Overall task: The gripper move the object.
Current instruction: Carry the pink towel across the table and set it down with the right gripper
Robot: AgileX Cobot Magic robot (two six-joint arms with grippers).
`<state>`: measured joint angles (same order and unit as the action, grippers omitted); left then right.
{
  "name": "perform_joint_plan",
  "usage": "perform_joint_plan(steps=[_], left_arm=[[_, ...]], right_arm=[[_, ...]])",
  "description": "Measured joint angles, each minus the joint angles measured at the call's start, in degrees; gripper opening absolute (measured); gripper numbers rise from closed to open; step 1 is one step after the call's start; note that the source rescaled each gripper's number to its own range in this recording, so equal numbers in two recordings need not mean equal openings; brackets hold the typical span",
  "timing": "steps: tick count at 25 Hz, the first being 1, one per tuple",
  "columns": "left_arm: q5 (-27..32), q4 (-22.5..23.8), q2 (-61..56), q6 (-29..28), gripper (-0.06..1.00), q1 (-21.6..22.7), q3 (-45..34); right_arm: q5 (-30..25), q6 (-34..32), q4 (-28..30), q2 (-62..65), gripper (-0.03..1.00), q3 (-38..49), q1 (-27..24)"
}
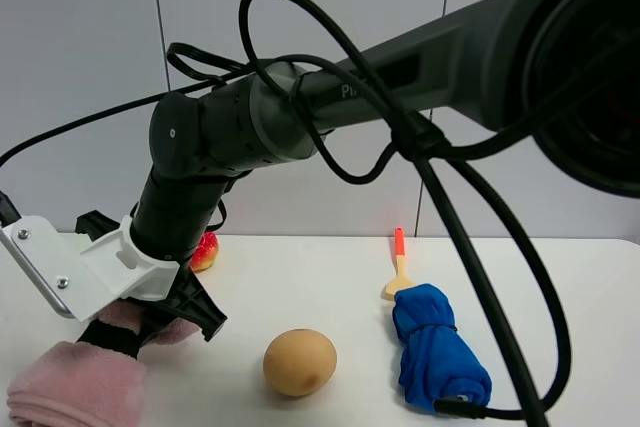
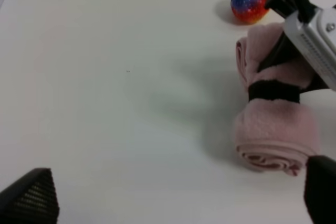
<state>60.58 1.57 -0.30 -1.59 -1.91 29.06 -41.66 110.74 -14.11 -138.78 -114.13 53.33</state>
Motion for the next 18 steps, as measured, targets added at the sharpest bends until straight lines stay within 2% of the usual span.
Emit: perform_joint_plan(steps=[3,6,8,15,18], left_arm=[[0.0,0.0,0.0,0.0,1.00,0.0,0.0],[0.0,0.0,0.0,0.0,1.00,0.0,0.0],[0.0,0.0,0.0,0.0,1.00,0.0,0.0],[0.0,0.0,0.0,0.0,1.00,0.0,0.0],[0.0,0.0,0.0,0.0,1.00,0.0,0.0]], right_arm=[[1.8,-2.2,0.0,0.0,0.03,0.0,0.0],[1.9,-3.2,0.0,0.0,0.30,0.0,0.0],[1.9,-3.5,0.0,0.0,0.38,0.0,0.0],[1.9,-3.6,0.0,1.6,0.45,0.0,0.1],[2.2,-4.9,0.0,4.9,0.54,0.0,0.1]])
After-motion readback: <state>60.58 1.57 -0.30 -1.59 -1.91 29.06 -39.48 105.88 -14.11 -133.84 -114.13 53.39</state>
